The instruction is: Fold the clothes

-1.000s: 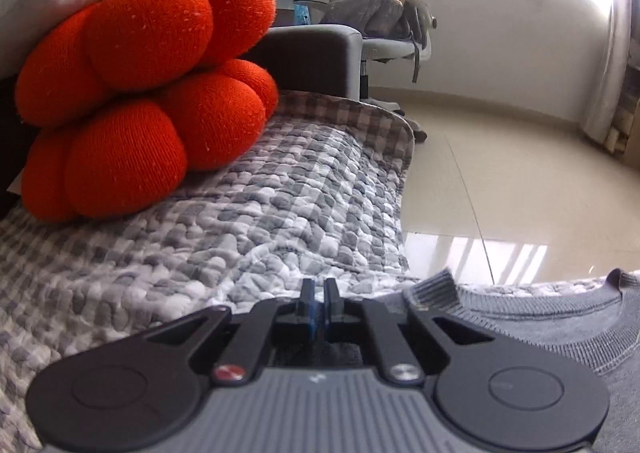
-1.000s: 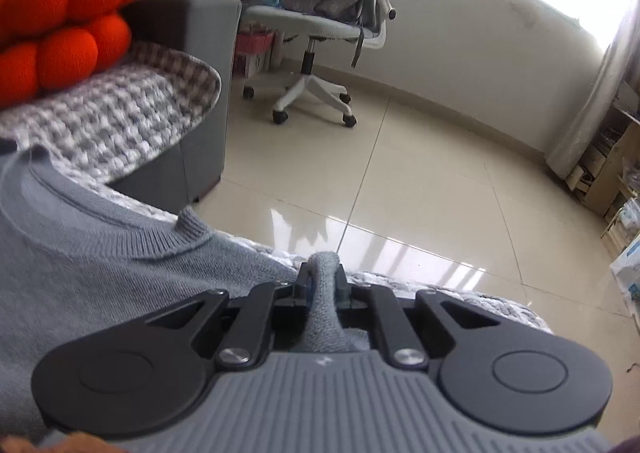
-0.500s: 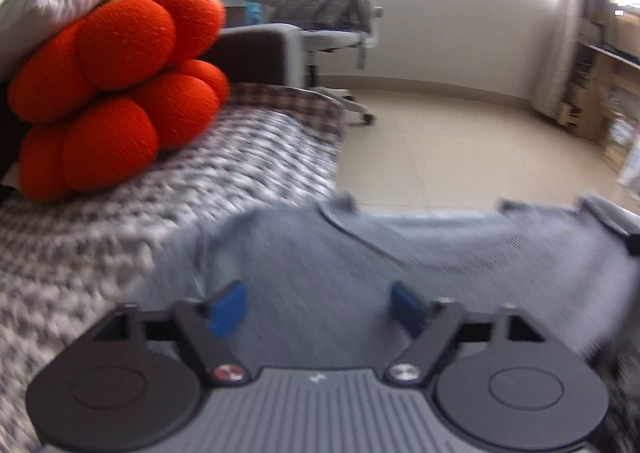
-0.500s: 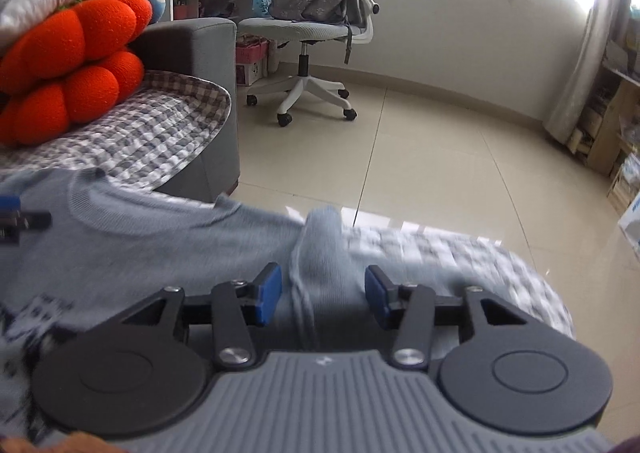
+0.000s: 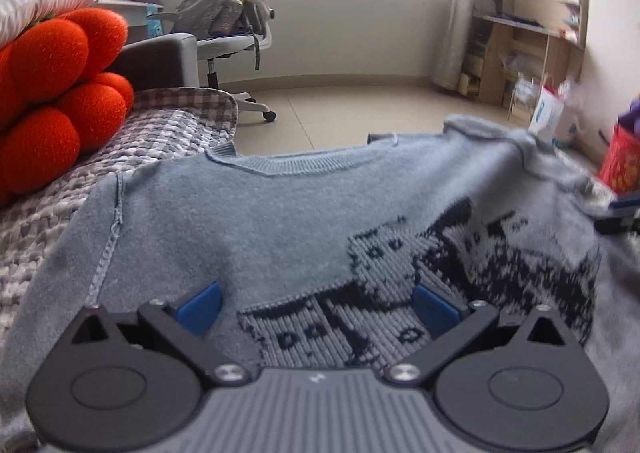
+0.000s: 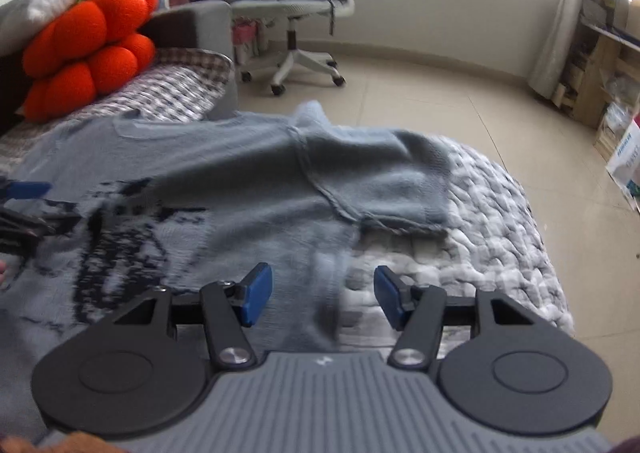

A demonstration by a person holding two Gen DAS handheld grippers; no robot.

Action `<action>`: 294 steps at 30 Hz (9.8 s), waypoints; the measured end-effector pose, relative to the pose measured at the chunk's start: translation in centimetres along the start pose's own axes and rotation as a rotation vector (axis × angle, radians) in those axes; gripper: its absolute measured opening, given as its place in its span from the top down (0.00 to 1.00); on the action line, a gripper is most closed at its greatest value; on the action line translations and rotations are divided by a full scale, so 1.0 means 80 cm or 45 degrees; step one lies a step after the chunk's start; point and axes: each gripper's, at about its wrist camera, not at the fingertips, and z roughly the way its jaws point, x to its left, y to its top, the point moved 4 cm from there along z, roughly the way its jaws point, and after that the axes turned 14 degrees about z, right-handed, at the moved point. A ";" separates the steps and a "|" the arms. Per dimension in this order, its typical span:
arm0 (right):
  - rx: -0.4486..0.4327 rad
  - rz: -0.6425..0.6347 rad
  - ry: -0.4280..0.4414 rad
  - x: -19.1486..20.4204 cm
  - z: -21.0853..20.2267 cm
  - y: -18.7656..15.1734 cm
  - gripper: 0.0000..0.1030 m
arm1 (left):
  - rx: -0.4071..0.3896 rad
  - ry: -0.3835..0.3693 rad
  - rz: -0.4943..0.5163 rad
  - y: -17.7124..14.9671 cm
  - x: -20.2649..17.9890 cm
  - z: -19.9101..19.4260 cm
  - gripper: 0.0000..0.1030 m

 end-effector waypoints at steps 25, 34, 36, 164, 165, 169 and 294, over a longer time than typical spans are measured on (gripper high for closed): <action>0.061 -0.185 0.167 0.151 0.117 0.023 0.31 | 0.008 0.015 0.008 -0.001 -0.001 0.000 0.00; 0.178 -0.226 0.077 0.101 0.049 -0.022 0.18 | 0.009 0.016 0.009 -0.001 -0.001 0.000 0.00; 0.207 -0.213 0.066 0.083 0.034 -0.030 0.15 | 0.008 0.015 0.008 -0.001 -0.001 -0.001 0.00; 0.502 0.265 0.465 -0.078 -0.259 -0.151 0.95 | 0.052 -0.536 -0.750 -0.239 0.001 -0.380 0.97; 0.507 0.260 0.461 -0.078 -0.259 -0.152 0.95 | 0.057 -0.535 -0.745 -0.240 0.000 -0.380 0.97; 0.547 0.252 0.436 -0.077 -0.246 -0.157 0.95 | 0.120 -0.522 -0.726 -0.254 -0.003 -0.367 0.97; -0.226 0.436 0.150 -0.073 -0.003 0.130 0.59 | -0.045 -0.288 -0.555 0.098 -0.061 -0.014 0.43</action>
